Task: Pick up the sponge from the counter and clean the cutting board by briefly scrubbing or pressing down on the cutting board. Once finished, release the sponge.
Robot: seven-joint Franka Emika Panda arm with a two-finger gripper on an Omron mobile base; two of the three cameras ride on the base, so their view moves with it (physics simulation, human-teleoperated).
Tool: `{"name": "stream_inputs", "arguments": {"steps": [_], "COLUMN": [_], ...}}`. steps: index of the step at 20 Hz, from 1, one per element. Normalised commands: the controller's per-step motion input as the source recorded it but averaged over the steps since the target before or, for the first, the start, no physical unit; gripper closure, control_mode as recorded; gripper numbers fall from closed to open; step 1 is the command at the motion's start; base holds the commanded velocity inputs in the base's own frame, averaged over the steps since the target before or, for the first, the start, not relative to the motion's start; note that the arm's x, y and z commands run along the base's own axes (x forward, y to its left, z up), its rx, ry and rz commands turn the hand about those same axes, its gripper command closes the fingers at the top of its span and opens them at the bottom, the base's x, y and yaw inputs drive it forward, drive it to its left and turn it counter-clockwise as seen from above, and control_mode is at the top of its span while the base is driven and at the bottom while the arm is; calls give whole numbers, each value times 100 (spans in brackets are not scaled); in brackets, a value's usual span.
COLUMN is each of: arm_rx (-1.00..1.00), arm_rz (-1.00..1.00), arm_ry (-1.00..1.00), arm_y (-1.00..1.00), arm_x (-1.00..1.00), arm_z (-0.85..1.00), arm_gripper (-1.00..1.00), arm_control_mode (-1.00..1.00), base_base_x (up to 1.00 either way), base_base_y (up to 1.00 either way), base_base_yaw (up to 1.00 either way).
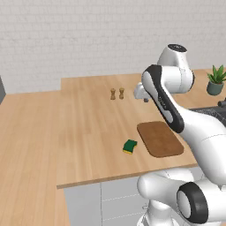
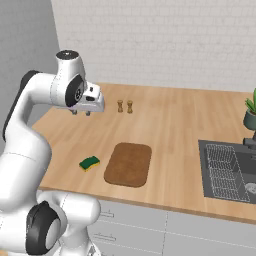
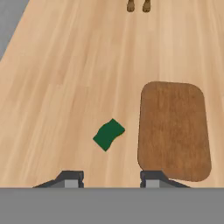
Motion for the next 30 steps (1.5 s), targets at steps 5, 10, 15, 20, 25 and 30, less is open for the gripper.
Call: {"name": "stream_inputs", "arguments": {"steps": [5, 10, 15, 20, 25, 30], "arm_rx": [5, 12, -7, -2, 0, 0], "arm_rz": [0, -1, -28, -32, -25, -19], "arm_ry": [-1, 4, 19, 16, 15, 12], "arm_y": [0, 5, 26, 31, 4, 0], "arm_x": [-26, -49, -16, 6, 16, 40], "arm_z": [-2, -38, -40, -45, -47, -38], "arm_gripper": [-100, -100, -100, -100, -100, -100], "arm_control_mode": [-100, -100, -100, -100, -100, -100], "base_base_x": [0, 0, 0, 0, 0, 0], "base_base_y": [0, 0, 0, 0, 0, 0], "base_base_yaw": [0, 0, 0, 0, 0, 0]}}
